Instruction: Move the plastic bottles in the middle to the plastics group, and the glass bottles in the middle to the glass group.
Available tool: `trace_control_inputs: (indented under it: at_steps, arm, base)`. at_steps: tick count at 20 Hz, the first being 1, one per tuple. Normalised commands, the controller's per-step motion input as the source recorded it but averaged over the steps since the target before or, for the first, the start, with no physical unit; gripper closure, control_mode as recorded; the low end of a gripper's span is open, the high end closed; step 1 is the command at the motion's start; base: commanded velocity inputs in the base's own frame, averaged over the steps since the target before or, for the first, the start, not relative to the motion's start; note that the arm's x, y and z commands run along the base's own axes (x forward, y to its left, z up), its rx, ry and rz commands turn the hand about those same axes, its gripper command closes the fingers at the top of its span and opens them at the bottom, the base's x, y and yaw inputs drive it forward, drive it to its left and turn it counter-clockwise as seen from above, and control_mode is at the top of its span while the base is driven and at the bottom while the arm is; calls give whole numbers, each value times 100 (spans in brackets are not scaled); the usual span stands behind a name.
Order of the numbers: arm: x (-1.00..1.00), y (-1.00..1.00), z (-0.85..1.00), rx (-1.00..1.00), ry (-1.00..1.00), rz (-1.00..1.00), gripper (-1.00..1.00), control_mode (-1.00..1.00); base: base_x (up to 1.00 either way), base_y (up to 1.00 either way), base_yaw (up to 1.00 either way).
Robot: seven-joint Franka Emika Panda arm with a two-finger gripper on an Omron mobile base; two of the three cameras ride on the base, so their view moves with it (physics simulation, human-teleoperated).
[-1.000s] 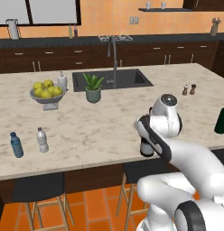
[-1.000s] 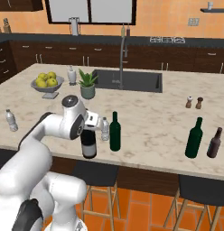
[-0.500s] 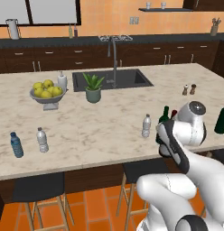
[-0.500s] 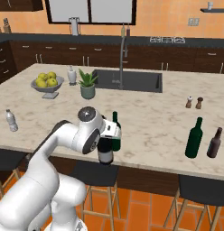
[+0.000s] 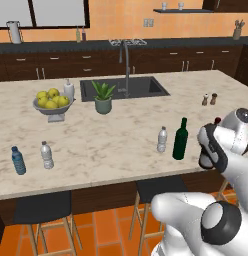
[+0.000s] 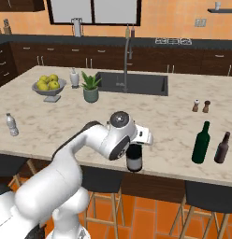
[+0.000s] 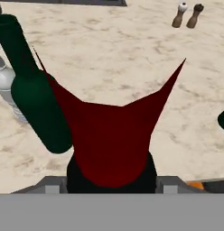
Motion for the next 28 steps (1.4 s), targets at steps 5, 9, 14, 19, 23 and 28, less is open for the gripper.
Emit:
trace_control_inputs:
  at_steps: [5,9,14,19,23,28]
  arm:
    - [23,-98,37,0,1,-2,100,-100]
    - [57,-63,24,0,0,0,100,-100]
    - [53,-9,3,0,0,0,100,-100]
    - [35,-10,0,0,-1,0,100,-100]
    - [9,-48,0,0,0,-4,100,-100]
    - [0,-51,0,0,0,-9,100,-100]
  base:
    - [0,0,0]
    - [0,0,0]
    - [0,0,0]
    - [0,0,0]
    - [0,0,0]
    - [0,0,0]
